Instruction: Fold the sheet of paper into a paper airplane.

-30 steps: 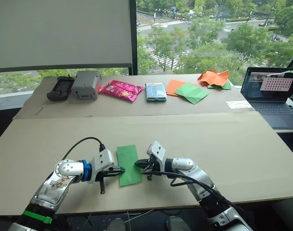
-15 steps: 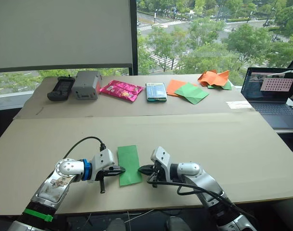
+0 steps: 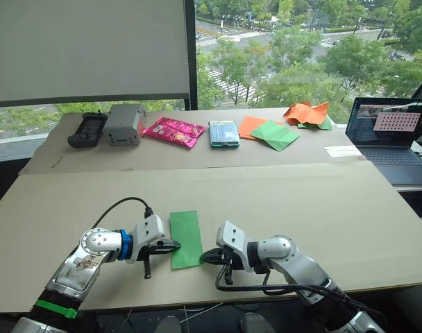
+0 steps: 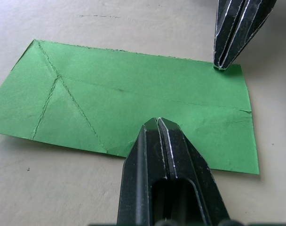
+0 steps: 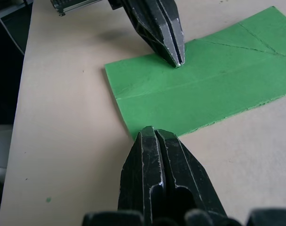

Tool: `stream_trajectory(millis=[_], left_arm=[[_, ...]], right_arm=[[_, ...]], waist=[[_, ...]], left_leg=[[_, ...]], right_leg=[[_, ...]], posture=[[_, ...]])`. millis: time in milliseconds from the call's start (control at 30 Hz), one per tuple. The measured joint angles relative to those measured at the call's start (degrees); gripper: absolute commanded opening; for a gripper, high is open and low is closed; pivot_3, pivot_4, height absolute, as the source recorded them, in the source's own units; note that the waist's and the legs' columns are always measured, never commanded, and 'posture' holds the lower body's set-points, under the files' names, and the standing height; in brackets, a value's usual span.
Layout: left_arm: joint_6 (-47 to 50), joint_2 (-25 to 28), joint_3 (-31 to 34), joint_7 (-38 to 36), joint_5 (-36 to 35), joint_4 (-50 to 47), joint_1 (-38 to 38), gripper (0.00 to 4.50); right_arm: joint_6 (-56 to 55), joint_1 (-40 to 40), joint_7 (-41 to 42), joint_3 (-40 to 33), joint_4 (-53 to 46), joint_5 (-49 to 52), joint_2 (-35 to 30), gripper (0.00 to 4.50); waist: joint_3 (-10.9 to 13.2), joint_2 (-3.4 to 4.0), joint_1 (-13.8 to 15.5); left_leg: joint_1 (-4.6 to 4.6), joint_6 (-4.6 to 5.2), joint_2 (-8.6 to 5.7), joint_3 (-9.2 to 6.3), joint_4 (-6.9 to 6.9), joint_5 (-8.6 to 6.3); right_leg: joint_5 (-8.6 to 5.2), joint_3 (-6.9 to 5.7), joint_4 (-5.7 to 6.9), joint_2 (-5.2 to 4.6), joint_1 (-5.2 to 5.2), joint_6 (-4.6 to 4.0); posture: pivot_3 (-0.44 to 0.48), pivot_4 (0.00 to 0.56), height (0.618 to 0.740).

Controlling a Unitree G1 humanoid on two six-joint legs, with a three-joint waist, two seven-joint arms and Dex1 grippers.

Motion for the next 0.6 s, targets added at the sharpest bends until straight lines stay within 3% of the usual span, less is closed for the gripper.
stream_trajectory(millis=[300,600], left_arm=[[-1.2,0.0,-0.5,-0.2,0.2,0.4,-0.5,0.00],[1.0,2.4,2.5,-1.4,-1.3,-1.3,-0.8,0.00]], right_arm=[[-0.8,1.8,0.1,-0.2,-2.5,0.2,-1.5,0.03],[4.6,6.5,-1.1,-14.2,-11.5,10.3,-4.7,0.03]], waist=[[0.0,-0.03,0.4],[1.1,-0.07,0.7]], left_leg=[[-0.03,-0.03,0.00,0.01,0.00,-0.02],[-0.32,-0.04,0.00,-0.03,0.03,-0.03]], right_leg=[[0.00,0.00,-0.04,-0.01,-0.01,0.01],[0.00,-0.01,-0.12,0.01,-0.38,0.01]], posture=[[0.000,0.150,0.718],[0.000,0.150,0.718]])
